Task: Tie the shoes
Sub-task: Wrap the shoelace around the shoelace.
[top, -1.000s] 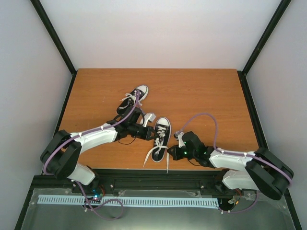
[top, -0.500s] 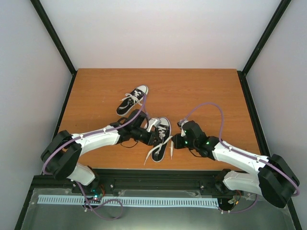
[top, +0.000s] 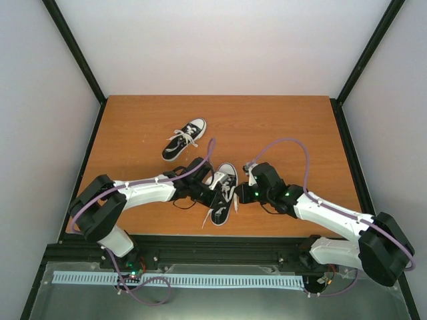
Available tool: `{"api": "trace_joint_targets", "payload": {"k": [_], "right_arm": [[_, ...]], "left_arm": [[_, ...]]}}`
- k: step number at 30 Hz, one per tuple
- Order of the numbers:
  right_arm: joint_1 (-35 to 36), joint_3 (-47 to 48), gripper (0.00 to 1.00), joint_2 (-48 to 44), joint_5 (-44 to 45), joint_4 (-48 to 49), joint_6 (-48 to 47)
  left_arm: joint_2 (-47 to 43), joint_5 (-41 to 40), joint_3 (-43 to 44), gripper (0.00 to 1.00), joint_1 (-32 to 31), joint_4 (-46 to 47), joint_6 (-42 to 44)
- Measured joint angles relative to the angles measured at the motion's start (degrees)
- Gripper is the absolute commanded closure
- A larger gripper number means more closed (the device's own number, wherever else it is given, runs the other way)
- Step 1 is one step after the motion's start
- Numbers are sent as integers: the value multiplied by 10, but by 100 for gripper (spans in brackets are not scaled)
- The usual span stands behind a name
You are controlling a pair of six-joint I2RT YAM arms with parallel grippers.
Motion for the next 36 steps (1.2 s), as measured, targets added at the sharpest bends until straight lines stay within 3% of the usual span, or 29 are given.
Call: {"api": "trace_joint_targets", "payload": {"k": [5,13,19,22,28,36], "right_arm": [[0,13,97,22,-23,0,-11],[0,31,97,70,-36,4,-20],[0,30,97,75,-35,3,-20],[0,30,97,74,-33,2,-20],[0,30,97,70,-33,-1,-22],[0,30,97,70,-33,0,-23]], "left_arm": [[4,0,0,95,0,-7,3],[-27,-30,-5,49,1,-12,-13],[-84,-58,-5,36,18,-43,-35],[-104,-64,-5,39,42,-62,-43],[-83,-46,0,63,82,-54,-68],[-15,0,1,68,83,-21,-94]]}}
